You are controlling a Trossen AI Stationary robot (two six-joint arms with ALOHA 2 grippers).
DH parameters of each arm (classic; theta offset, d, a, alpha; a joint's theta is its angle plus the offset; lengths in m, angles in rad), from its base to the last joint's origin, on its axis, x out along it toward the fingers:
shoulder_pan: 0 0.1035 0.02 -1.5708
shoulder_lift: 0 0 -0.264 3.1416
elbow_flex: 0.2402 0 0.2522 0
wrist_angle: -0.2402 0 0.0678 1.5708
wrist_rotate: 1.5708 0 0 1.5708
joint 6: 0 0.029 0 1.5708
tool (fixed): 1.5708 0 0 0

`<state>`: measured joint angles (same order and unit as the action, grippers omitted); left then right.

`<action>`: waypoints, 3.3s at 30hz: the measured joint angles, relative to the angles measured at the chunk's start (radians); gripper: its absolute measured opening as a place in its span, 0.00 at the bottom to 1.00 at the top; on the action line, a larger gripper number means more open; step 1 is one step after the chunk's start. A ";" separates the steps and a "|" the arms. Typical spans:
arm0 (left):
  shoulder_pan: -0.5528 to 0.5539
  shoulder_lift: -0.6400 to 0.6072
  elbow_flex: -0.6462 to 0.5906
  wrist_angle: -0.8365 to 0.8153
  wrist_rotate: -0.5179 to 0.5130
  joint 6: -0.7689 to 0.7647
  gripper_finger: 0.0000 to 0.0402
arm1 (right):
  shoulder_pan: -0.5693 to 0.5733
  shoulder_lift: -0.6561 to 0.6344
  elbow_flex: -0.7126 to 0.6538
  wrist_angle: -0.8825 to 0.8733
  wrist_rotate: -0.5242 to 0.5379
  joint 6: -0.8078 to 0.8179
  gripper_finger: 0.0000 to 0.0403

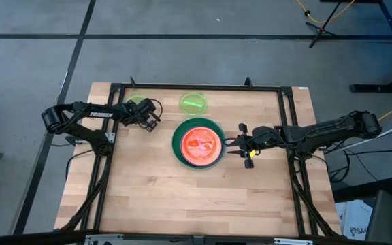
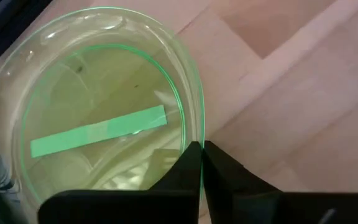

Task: Stack plastic plates
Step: Stack the left green plate on top of the light pink plate, then stack the green plate on top of the green plate

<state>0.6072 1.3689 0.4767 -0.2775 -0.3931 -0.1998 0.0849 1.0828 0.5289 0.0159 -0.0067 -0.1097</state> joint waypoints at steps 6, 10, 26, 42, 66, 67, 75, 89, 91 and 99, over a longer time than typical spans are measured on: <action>-0.060 -0.012 0.000 -0.001 -0.029 -0.031 0.00 | 0.000 0.000 0.000 0.006 0.000 0.000 0.27; -0.116 -0.042 0.000 -0.001 -0.046 -0.040 0.00 | 0.000 0.000 0.000 0.006 0.000 0.000 0.27; -0.311 -0.278 0.000 0.018 -0.121 -0.085 0.00 | 0.000 0.000 0.000 0.008 0.000 0.000 0.27; -0.528 -0.298 0.002 0.359 0.018 -0.012 0.00 | 0.000 0.000 0.000 0.014 0.000 0.000 0.27; -0.765 0.037 0.258 0.525 0.003 0.028 0.00 | 0.000 0.000 0.000 0.017 0.000 0.000 0.27; -0.768 0.061 0.271 0.525 0.002 0.028 0.00 | 0.000 0.000 0.000 0.016 0.000 0.000 0.27; -0.773 0.194 0.325 0.506 0.022 0.026 0.00 | 0.000 0.000 0.000 0.008 0.000 0.000 0.27; -0.768 0.224 0.325 0.488 0.045 0.024 0.08 | 0.000 0.000 0.000 0.010 0.000 0.000 0.27; -0.763 0.224 0.325 0.465 0.044 0.021 0.13 | 0.000 0.000 0.000 0.010 0.000 0.000 0.27; -0.765 0.223 0.325 0.431 0.077 -0.008 0.25 | 0.000 0.000 0.000 0.010 0.000 0.000 0.27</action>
<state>-0.1582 1.5921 0.8021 0.1538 -0.3165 -0.2078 0.0849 1.0824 0.5289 0.0254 -0.0071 -0.1097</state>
